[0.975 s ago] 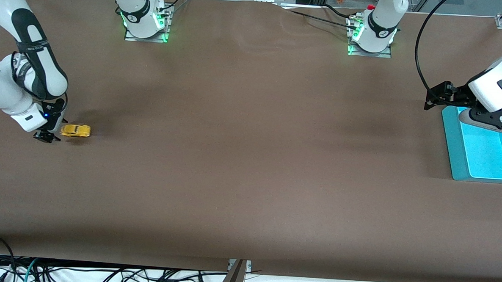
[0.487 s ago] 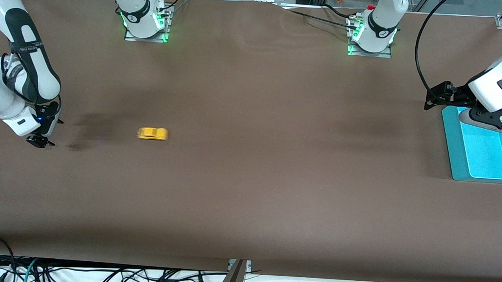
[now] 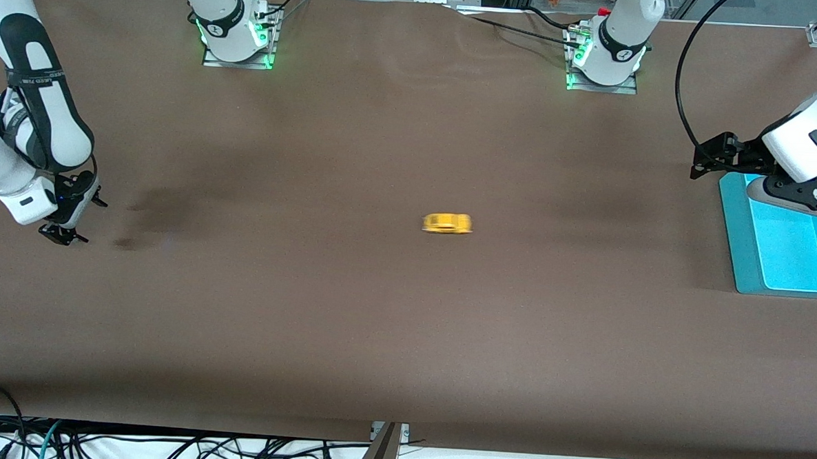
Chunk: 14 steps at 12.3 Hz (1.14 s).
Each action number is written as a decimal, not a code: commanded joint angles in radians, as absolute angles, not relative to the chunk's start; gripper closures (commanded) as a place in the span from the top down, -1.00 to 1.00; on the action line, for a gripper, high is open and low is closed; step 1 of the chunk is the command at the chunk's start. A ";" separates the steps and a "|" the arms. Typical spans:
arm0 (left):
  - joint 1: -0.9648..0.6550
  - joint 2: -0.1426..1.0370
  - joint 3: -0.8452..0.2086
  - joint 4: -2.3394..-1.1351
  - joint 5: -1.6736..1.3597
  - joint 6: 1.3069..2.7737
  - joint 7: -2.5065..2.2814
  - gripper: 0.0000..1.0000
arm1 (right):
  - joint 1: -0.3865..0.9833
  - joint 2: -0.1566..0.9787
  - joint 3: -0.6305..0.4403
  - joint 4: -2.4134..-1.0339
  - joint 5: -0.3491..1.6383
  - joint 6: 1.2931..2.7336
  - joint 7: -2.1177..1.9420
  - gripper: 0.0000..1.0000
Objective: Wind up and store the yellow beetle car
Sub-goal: 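Open the right gripper, letting the car drive toward the teal box, then raise the right gripper away while the left gripper reaches the car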
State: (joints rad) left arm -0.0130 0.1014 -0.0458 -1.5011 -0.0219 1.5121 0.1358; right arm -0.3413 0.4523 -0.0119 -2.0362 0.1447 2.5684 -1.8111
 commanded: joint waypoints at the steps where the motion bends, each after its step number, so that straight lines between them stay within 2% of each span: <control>1: -0.017 0.114 -0.044 -1.474 -0.043 1.493 0.133 1.00 | -0.328 0.448 0.043 -1.982 0.166 2.526 -1.589 1.00; 3: -0.014 0.114 -0.044 -1.479 -0.043 1.488 0.140 1.00 | -0.266 0.449 0.052 -1.936 0.164 2.466 -1.369 1.00; 7: -0.003 0.132 -0.040 -1.489 -0.041 1.463 0.149 1.00 | -0.146 0.512 0.051 -1.760 0.147 2.199 -0.831 1.00; 9: -0.003 0.135 -0.038 -1.489 -0.031 1.462 0.172 1.00 | -0.080 0.514 0.049 -1.697 0.115 2.119 -0.610 1.00; 14: 0.043 0.164 -0.037 -1.502 -0.028 1.436 0.484 1.00 | 0.009 0.506 0.048 -1.516 0.031 1.881 -0.301 1.00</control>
